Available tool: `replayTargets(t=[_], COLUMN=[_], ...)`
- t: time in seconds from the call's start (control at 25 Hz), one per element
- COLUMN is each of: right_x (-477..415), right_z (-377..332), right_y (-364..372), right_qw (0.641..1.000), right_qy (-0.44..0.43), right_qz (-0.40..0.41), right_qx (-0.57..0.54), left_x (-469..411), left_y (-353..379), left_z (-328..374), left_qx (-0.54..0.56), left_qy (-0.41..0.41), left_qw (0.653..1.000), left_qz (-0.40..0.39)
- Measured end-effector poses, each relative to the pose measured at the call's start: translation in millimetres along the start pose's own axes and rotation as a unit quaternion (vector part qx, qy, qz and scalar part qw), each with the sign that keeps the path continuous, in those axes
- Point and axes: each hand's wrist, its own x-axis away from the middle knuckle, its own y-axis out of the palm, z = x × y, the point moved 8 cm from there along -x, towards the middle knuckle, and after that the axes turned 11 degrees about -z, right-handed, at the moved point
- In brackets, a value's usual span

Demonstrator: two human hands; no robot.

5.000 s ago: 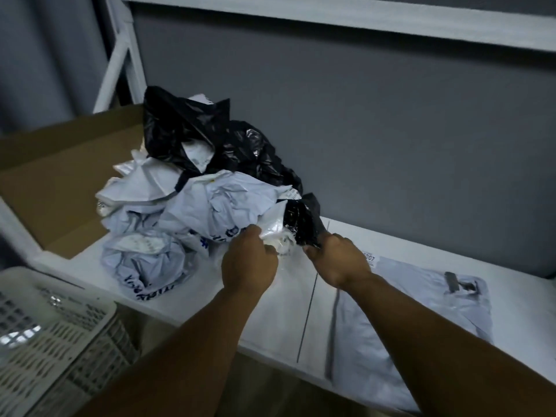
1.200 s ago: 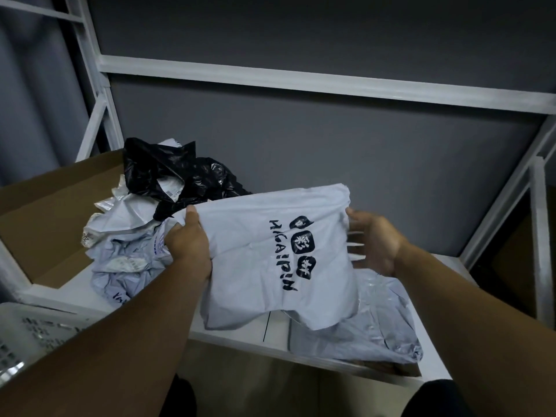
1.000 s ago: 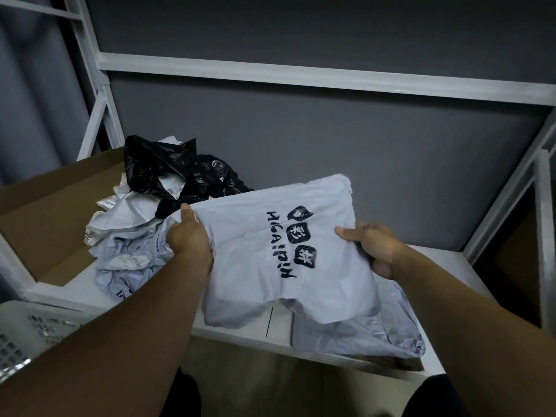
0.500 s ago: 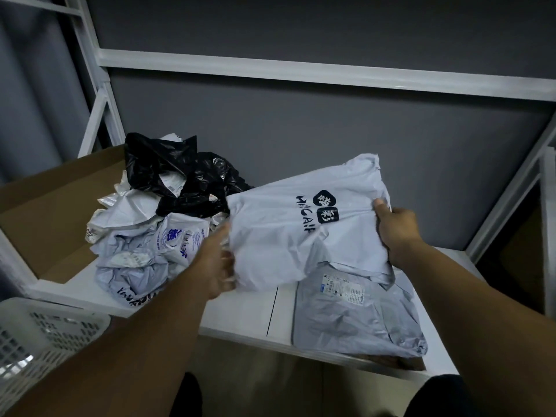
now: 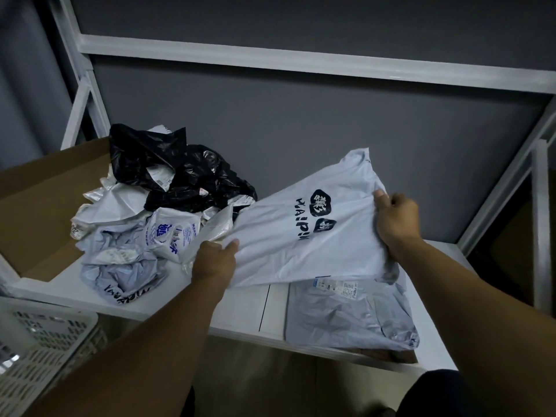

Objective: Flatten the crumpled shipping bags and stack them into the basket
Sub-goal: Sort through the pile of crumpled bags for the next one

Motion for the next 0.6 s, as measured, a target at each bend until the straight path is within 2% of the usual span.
replayTargets(t=[0.12,0.16,0.2,0.28,0.32,0.4,0.44,0.52,0.6], right_x=[6.4,12.1,17.6,34.3,45.5,66.7,75.5,88.3,99.9], right_z=[-40.0,-55.2,-67.2,-83.1,-87.0,-83.5,-77.4,-58.5,-43.9], right_y=[2.4,9.0,19.4,45.0,57.8,80.0,88.7,102.3,111.2], right_qw=[0.992,0.984,0.97,0.917,0.88,0.81,0.779,0.733,0.711], right_qy=[-0.115,-0.16,-0.201,-0.287,-0.341,-0.436,-0.472,-0.519,-0.54], right_qz=[-0.001,-0.018,-0.042,-0.078,-0.092,-0.127,-0.14,-0.16,-0.199], right_qx=[0.045,0.079,0.129,0.265,0.318,0.372,0.388,0.409,0.404], left_x=[-5.3,-2.5,2.8,14.0,17.3,14.5,12.3,12.8,13.9], left_y=[10.5,17.4,29.1,57.9,66.7,69.8,65.3,56.5,54.2], left_z=[6.2,13.3,22.5,48.0,61.6,85.0,92.2,95.0,91.4], left_qx=[-0.031,0.03,0.136,0.352,0.418,0.506,0.52,0.492,0.424], left_qy=[-0.004,0.001,-0.005,-0.029,-0.027,-0.005,-0.002,-0.019,-0.031], left_qw=[0.999,0.999,0.987,0.914,0.875,0.808,0.794,0.801,0.837], left_qz=[-0.017,-0.035,-0.08,-0.2,-0.243,-0.3,-0.315,-0.34,-0.344])
